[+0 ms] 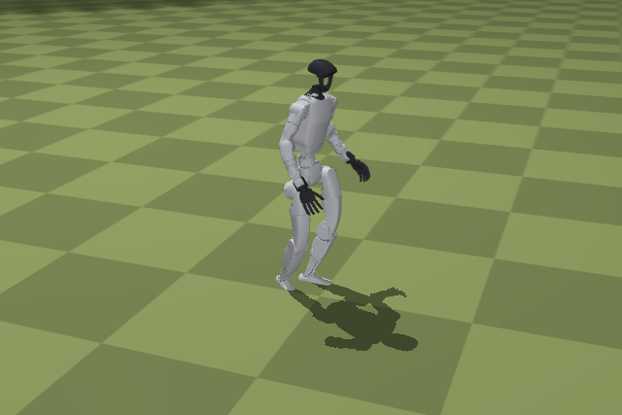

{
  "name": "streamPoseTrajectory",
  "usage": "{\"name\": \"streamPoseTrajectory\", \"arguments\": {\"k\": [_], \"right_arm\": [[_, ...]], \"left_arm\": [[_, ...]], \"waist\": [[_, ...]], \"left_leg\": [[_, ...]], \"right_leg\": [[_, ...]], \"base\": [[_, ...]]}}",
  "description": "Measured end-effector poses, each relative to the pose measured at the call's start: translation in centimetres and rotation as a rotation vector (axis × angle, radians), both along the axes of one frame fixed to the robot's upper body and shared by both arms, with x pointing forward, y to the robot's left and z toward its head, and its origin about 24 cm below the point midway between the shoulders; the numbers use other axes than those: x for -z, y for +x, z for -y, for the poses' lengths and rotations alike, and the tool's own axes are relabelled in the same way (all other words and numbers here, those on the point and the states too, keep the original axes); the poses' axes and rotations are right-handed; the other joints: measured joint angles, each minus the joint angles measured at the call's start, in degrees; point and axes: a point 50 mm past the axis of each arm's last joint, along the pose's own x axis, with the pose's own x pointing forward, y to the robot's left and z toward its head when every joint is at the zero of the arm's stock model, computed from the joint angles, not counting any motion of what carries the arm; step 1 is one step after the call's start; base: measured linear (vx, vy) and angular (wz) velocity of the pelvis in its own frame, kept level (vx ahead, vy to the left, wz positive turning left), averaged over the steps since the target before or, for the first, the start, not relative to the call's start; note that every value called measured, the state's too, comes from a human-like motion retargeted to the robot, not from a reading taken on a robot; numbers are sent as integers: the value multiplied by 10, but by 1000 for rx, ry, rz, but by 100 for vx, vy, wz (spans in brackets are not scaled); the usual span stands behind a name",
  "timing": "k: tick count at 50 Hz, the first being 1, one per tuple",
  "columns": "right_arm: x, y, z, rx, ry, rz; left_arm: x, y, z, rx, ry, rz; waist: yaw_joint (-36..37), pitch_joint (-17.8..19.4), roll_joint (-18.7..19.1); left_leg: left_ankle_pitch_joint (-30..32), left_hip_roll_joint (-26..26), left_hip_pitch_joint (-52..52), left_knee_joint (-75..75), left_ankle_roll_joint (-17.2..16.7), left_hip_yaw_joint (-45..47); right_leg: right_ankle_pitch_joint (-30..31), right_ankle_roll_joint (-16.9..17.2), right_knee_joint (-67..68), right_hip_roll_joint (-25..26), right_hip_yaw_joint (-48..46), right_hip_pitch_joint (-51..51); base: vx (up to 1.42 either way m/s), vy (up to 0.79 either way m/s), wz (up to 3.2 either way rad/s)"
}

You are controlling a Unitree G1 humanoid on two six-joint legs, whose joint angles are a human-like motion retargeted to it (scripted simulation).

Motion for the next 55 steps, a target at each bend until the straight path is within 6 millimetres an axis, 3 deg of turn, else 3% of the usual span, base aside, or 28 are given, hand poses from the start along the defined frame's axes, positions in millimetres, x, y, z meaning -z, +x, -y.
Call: {"name": "streamPoseTrajectory", "arguments": {"k": [3,5,9,14,19,25,27,30,36,40,43,48,55], "right_arm": [[0,6,-4,-19,2,-5],[0,10,-6,-27,-2,-3],[-2,14,-3,-29,-27,11],[-2,9,4,-18,-63,9],[5,-3,11,34,-81,-19],[15,-25,22,168,-77,-84],[18,-30,23,200,-67,-105],[21,-33,21,203,-56,-127],[15,-15,10,98,-32,-112],[6,3,3,34,-16,-56],[-2,14,-3,9,-10,-1],[-9,17,-8,2,-14,63],[-7,5,-9,-18,-46,77]], "left_arm": [[24,-24,11,-71,-83,-113],[35,-35,20,-92,-128,-166],[44,-41,36,-63,-168,-200],[35,-26,43,18,-143,-124],[7,5,38,88,-85,46],[-43,42,36,184,-23,286],[-56,49,37,208,-12,341],[-71,53,36,235,-6,390],[-81,49,23,255,42,381],[-87,43,5,235,118,353],[-91,40,-11,191,193,339],[-87,35,-22,114,252,318],[-76,45,-7,103,229,334]], "waist": [[21,7,7],[38,14,22],[54,15,54],[60,7,78],[51,-3,77],[35,-8,65],[37,-10,67],[28,-7,63],[-15,20,38],[-60,39,13],[-93,41,8],[-130,26,34],[-181,13,57]], "left_leg": [[-7,17,-30,69,-13,-7],[-1,31,-68,135,-41,-55],[-36,100,-149,285,-56,-84],[-63,190,-211,414,-46,-100],[-78,237,-229,416,-33,-120],[-93,219,-201,351,-25,-115],[-88,213,-185,326,-24,-100],[-74,181,-154,278,-19,-79],[-55,81,-79,182,4,-55],[-53,6,-42,137,28,-65],[-51,-26,-36,119,38,-76],[-38,-29,-51,109,26,-97],[64,-42,-13,16,-37,-148]], "right_leg": [[-1,5,-22,8,3,10],[5,6,-32,23,14,15],[17,10,-45,49,24,17],[29,17,-40,57,40,10],[54,31,-37,39,52,5],[108,65,-2,-15,51,-11],[184,53,35,-60,6,-22],[217,26,99,-120,-22,-52],[178,-58,329,-236,3,-134],[156,-85,493,-263,82,-202],[155,-81,588,-225,142,-268],[157,-68,649,-99,170,-350],[152,-38,479,40,159,-371]], "base": [[-6,8,-78],[-4,11,-84],[0,17,-37],[5,25,-11],[9,31,-2],[8,35,-7],[4,34,-44],[1,32,-30],[0,31,1],[5,33,52],[10,31,66],[14,20,60],[19,9,87]]}}
